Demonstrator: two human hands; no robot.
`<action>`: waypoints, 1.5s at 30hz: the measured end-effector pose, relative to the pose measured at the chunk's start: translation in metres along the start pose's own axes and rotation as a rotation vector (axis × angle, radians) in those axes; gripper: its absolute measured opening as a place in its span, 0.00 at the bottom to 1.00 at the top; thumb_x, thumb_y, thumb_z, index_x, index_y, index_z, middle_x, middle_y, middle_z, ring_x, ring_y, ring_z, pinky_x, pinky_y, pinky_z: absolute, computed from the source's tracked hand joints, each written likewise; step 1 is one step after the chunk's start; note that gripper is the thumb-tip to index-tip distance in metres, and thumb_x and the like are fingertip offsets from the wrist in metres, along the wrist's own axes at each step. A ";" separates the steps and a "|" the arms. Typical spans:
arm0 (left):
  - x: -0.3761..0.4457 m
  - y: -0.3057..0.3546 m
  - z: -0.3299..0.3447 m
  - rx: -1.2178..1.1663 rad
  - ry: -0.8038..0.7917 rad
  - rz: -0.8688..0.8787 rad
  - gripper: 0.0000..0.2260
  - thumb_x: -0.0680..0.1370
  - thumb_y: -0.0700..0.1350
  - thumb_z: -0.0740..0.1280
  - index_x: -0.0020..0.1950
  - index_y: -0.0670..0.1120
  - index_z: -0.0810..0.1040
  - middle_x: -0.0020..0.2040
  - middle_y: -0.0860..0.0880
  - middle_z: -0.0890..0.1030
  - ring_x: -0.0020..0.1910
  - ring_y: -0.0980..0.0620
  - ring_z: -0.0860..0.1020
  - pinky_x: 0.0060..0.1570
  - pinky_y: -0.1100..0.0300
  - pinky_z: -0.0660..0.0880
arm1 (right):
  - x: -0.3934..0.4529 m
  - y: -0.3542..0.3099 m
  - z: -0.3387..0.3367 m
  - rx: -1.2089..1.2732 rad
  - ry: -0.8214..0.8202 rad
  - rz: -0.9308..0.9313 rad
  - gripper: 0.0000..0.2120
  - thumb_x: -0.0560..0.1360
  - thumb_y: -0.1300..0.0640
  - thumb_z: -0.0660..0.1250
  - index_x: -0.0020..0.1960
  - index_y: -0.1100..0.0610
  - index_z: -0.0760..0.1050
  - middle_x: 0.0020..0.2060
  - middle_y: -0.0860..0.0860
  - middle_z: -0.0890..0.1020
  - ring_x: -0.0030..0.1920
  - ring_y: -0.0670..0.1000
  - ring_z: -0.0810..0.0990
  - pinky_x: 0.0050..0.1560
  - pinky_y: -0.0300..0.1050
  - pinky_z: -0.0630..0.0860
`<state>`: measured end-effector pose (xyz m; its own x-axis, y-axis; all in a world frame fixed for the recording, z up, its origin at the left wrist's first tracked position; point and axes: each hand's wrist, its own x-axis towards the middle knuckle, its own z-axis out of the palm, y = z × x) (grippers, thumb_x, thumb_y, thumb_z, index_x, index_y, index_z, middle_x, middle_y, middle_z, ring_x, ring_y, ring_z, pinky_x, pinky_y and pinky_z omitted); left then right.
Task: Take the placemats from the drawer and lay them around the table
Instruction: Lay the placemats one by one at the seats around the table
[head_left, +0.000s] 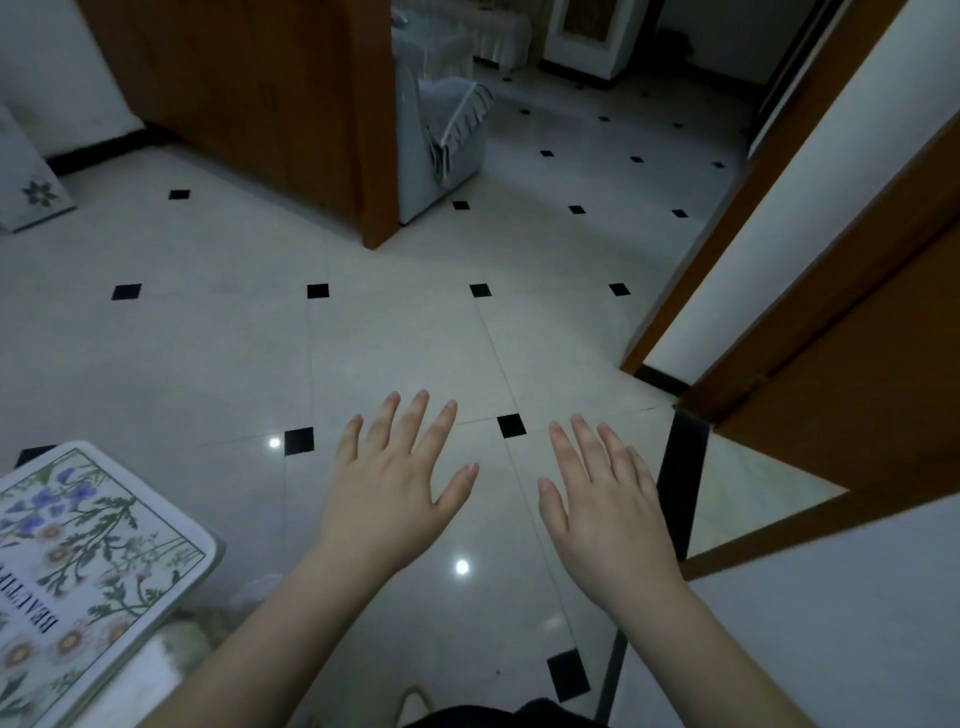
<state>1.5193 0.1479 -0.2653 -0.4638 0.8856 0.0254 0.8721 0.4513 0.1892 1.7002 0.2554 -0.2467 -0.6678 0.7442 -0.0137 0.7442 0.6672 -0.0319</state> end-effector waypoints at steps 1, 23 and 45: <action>0.004 -0.004 -0.001 0.001 0.000 -0.013 0.35 0.77 0.69 0.38 0.81 0.57 0.54 0.81 0.50 0.57 0.80 0.46 0.53 0.76 0.42 0.51 | 0.008 -0.002 0.001 0.011 -0.006 -0.018 0.34 0.77 0.40 0.36 0.80 0.50 0.52 0.79 0.51 0.56 0.79 0.54 0.53 0.75 0.51 0.45; 0.128 -0.061 -0.019 0.083 0.103 -0.651 0.35 0.77 0.67 0.40 0.80 0.54 0.60 0.79 0.46 0.62 0.78 0.44 0.60 0.74 0.42 0.56 | 0.262 -0.046 0.016 0.098 -0.041 -0.548 0.30 0.79 0.42 0.40 0.78 0.49 0.59 0.78 0.50 0.61 0.78 0.55 0.58 0.75 0.54 0.53; 0.009 -0.221 -0.025 0.146 0.229 -1.209 0.30 0.79 0.64 0.50 0.74 0.49 0.72 0.71 0.44 0.74 0.71 0.41 0.72 0.69 0.41 0.66 | 0.291 -0.330 0.022 0.079 0.043 -1.201 0.27 0.78 0.45 0.50 0.72 0.53 0.71 0.70 0.53 0.74 0.70 0.59 0.72 0.68 0.52 0.57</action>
<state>1.3180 0.0537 -0.2828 -0.9864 -0.1413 0.0844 -0.1327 0.9861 0.1000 1.2599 0.2509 -0.2622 -0.9317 -0.3493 0.0998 -0.3562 0.9323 -0.0625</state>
